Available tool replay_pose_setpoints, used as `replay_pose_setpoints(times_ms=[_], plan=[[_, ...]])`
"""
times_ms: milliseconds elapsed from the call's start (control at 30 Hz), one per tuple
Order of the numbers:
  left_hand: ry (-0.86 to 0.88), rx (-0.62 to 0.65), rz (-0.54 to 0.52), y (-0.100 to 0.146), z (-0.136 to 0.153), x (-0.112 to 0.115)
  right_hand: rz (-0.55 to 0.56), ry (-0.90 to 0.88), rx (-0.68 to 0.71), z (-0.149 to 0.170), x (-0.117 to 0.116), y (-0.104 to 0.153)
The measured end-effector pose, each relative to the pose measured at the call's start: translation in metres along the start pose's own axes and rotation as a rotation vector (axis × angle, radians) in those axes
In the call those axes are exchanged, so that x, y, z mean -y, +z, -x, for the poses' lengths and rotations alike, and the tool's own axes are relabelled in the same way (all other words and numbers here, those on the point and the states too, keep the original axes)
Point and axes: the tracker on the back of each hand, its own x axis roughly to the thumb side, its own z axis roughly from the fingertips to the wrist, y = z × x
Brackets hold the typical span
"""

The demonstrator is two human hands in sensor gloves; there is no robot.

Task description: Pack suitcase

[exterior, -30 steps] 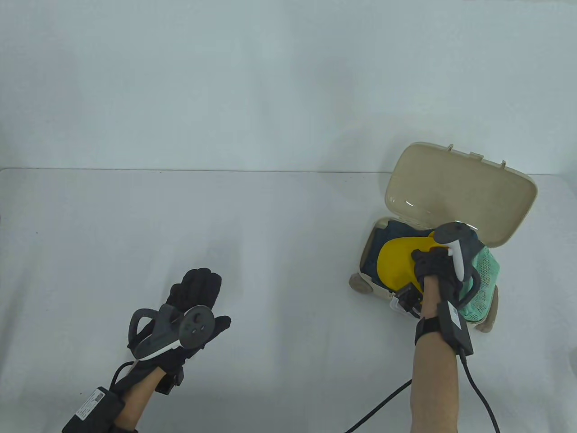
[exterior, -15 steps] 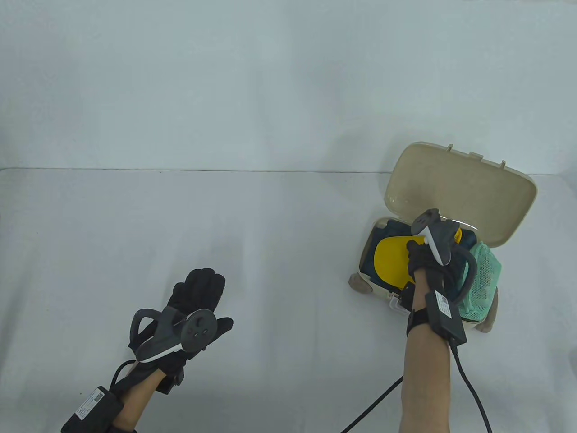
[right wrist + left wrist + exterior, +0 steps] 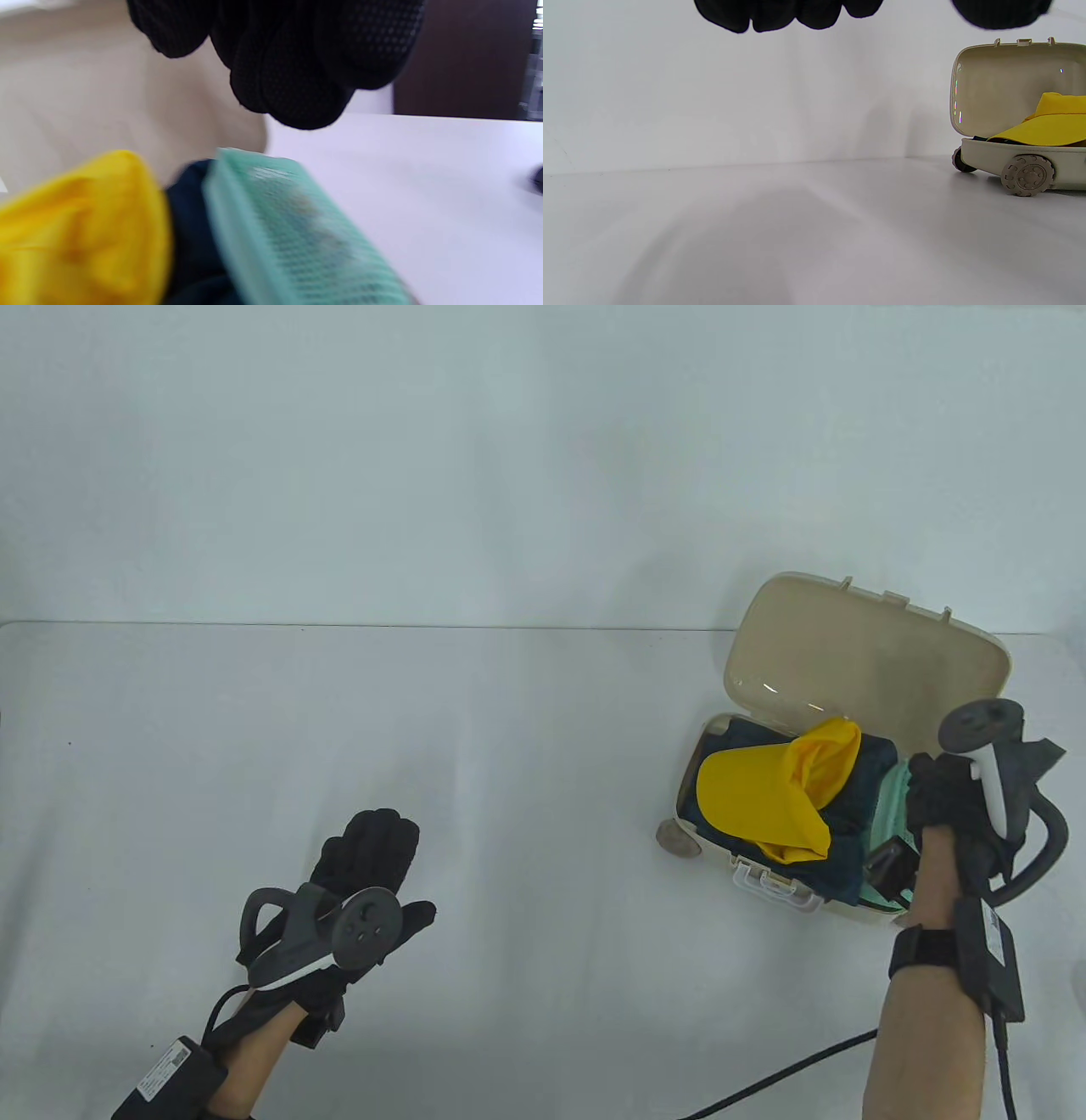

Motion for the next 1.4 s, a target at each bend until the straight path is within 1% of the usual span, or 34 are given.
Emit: replay_pose_setpoints(times_ms=[67, 200, 333, 433, 600, 733, 833, 1000, 1100, 1300, 1400], plan=[[0.001, -0.001, 0.006, 0.0, 0.0, 0.0, -0.024, 0.006, -0.066, 0.024, -0.013, -0.01], [0.005, -0.002, 0.022, -0.001, 0.0, 0.001, -0.09, 0.027, -0.14, 0.056, -0.041, -0.022], [0.007, -0.004, 0.033, -0.002, 0.0, 0.002, -0.183, 0.017, -0.138, 0.063, -0.066, -0.027], [0.006, -0.007, 0.032, -0.002, 0.0, 0.002, -0.207, 0.043, -0.138, 0.06, -0.077, -0.028], [0.041, -0.019, 0.032, -0.002, 0.003, 0.001, -0.266, 0.0, -0.127, 0.055, -0.09, -0.032], [0.036, -0.024, 0.03, -0.001, 0.004, 0.0, -0.27, 0.024, -0.121, 0.053, -0.095, -0.034], [0.042, -0.026, 0.025, -0.001, 0.005, -0.001, -0.278, 0.047, -0.081, 0.051, -0.095, -0.033], [0.054, -0.024, 0.019, -0.002, 0.005, -0.001, -0.256, 0.148, 0.01, 0.034, -0.1, -0.021], [0.052, -0.026, 0.013, -0.002, 0.006, -0.001, -0.278, 0.134, 0.066, 0.022, -0.105, -0.012], [0.053, -0.026, 0.003, -0.001, 0.006, -0.001, -0.291, 0.151, 0.179, -0.011, -0.119, 0.014], [0.054, -0.026, -0.001, 0.0, 0.006, -0.002, -0.305, 0.163, 0.238, -0.029, -0.127, 0.031]])
